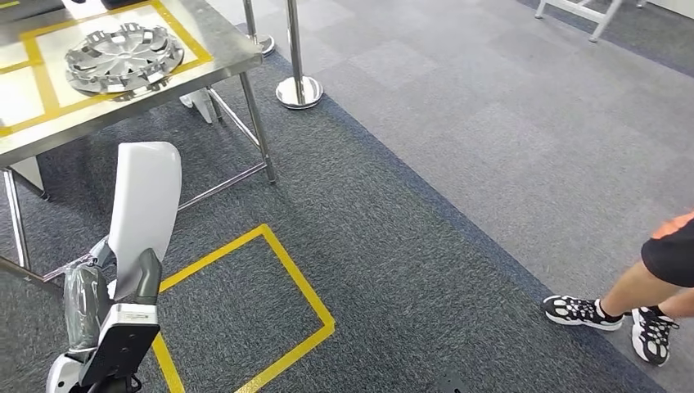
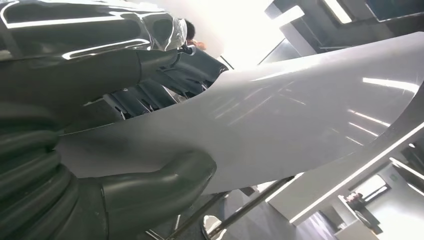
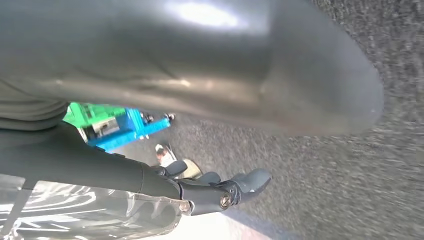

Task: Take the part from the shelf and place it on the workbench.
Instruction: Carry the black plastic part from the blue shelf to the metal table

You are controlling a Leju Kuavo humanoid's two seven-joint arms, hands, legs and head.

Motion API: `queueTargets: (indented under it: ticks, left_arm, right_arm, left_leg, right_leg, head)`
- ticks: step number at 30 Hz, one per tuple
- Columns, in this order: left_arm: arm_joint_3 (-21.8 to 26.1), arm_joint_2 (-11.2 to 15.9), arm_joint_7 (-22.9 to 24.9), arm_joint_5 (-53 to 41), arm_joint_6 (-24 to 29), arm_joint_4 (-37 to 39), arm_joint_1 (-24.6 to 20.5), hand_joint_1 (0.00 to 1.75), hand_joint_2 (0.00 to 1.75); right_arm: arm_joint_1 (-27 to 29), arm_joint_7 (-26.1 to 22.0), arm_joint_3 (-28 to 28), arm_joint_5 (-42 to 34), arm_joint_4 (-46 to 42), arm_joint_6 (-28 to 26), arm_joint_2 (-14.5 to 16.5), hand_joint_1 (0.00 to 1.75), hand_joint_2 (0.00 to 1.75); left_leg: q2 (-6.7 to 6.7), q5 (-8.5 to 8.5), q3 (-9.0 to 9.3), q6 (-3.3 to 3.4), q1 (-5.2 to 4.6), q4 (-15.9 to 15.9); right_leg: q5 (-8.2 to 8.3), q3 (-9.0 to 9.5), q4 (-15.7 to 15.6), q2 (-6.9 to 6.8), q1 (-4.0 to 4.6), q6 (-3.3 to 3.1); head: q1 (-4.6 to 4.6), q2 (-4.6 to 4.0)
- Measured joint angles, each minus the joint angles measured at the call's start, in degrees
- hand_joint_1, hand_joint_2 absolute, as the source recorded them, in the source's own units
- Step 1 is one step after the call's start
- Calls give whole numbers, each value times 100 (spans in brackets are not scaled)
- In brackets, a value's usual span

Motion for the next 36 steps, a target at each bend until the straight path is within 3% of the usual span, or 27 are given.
queueTargets:
  ticks: [2,4,6,8,10,12,14,15,16,17,19,21,23,25,27,29,30,31,32,34,36]
  left_arm:
    - [-9,2,-2,15,7,43,-21,175,175]
    - [-28,15,-9,45,37,78,-31,175,175]
    - [-61,49,-16,86,83,109,-29,175,175]
    - [-82,100,-19,119,132,131,-14,175,175]
    - [-89,145,-20,138,176,140,-7,175,175]
    - [-100,172,-17,142,199,148,-4,175,175]
    - [-116,189,11,128,230,158,25,175,175]
    - [-123,198,36,114,253,162,46,175,175]
    - [-133,211,61,100,278,162,69,175,175]
    - [-141,223,78,88,300,160,86,175,175]
    - [-158,241,92,81,329,152,98,175,175]
    - [-172,252,98,82,353,143,104,175,175]
    - [-181,267,93,91,357,126,147,175,175]
    - [-193,274,63,107,310,102,158,175,175]
    - [-224,264,25,119,243,95,117,175,175]
    - [-246,254,-9,133,179,118,85,175,175]
    - [-247,252,-28,140,149,138,66,175,175]
    - [-247,251,-48,151,116,164,39,175,175]
    - [-248,250,-66,158,90,190,9,175,175]
    - [-247,244,-89,168,60,225,-30,175,175]
    - [-246,239,-91,167,49,234,-25,175,175]
  right_arm:
    - [-6,-5,0,5,-1,1,-13,0,0]
    - [-13,-6,1,24,2,-4,-23,0,0]
    - [-14,39,4,97,5,-50,-28,0,0]
    - [-14,181,52,330,4,-182,-34,0,0]
    - [-11,354,169,629,0,-330,-55,0,0]
    - [6,482,277,788,0,-404,-83,0,0]
    - [28,693,364,918,1,-506,-117,0,0]
    - [33,831,411,995,1,-597,-138,0,0]
    - [33,964,455,1063,0,-708,-161,0,0]
    - [29,1057,490,1098,-1,-812,-179,0,0]
    - [17,1069,513,983,-2,-959,-222,0,0]
    - [6,766,415,466,-8,-1065,-268,0,0]
    - [-17,208,110,-373,-28,-1100,-290,0,0]
    - [-49,-334,-347,-1199,-45,-861,-329,0,0]
    - [-47,-653,-816,-1704,-47,-497,-413,0,0]
    - [-16,-780,-1182,-1869,-47,-35,-502,0,0]
    - [-7,-799,-1308,-1894,-47,271,-538,0,0]
    - [-5,-781,-1407,-1884,-47,605,-578,0,0]
    - [-5,-718,-1469,-1831,-47,881,-619,0,0]
    - [-8,-530,-1515,-1665,-47,1150,-699,0,0]
    - [-27,-392,-1524,-1541,-48,1128,-761,0,0]
  left_leg:
    - [-169,-20,17,-25,10,16]
    - [-318,-55,4,-82,9,55]
    - [-427,-67,-33,-148,15,64]
    - [-452,-67,-56,-204,32,54]
    - [-181,-210,-177,-252,21,289]
    - [158,-527,-523,-287,19,951]
    - [255,-727,-888,-307,30,1588]
    - [267,-685,-940,-307,30,1647]
    - [291,-543,-861,-300,28,1468]
    - [366,-344,-668,-283,20,1095]
    - [666,-77,-259,-221,-25,329]
    - [800,-48,-114,-154,-69,59]
    - [644,-36,-94,-91,-60,43]
    - [488,2,-44,-20,-18,5]
    - [317,21,-21,26,4,-7]
    - [136,15,-19,41,2,-3]
    - [49,12,-15,43,2,-1]
    - [-37,8,-6,41,3,2]
    - [-124,2,5,33,5,8]
    - [-275,-23,9,-4,1,34]
    - [-378,-42,-22,-55,-6,52]
  right_leg:
    - [455,207,-660,98,-9,-22]
    - [764,482,-1363,324,-23,-42]
    - [793,565,-1550,402,-7,-81]
    - [808,588,-1571,288,0,-149]
    - [806,617,-1595,160,-17,-222]
    - [785,636,-1600,18,-14,-265]
    - [763,643,-1598,-143,-7,-272]
    - [751,649,-1598,-224,-7,-268]
    - [738,664,-1598,-300,-7,-259]
    - [723,685,-1599,-371,-7,-247]
    - [685,743,-1601,-491,11,-204]
    - [648,803,-1616,-604,29,-140]
    - [616,861,-1644,-696,23,-67]
    - [482,833,-1483,-482,4,-6]
    - [161,550,-851,-131,-4,27]
    - [-92,137,-109,-12,7,38]
    - [-74,16,38,1,11,36]
    - [72,21,-86,10,10,26]
    - [305,138,-435,37,5,14]
    - [703,474,-1280,237,-15,-4]
    - [809,627,-1621,372,-8,-39]
  head:
    - [1,0]
    - [1,0]
    - [-2,0]
    - [-4,0]
    - [-43,0]
    - [-88,0]
    - [-97,0]
    - [-99,0]
    - [-99,0]
    - [-99,0]
    - [-92,0]
    - [-85,0]
    - [-86,0]
    - [-76,0]
    - [-43,0]
    - [-21,0]
    - [-19,0]
    - [-19,0]
    - [-19,0]
    - [-19,0]
    - [-19,0]
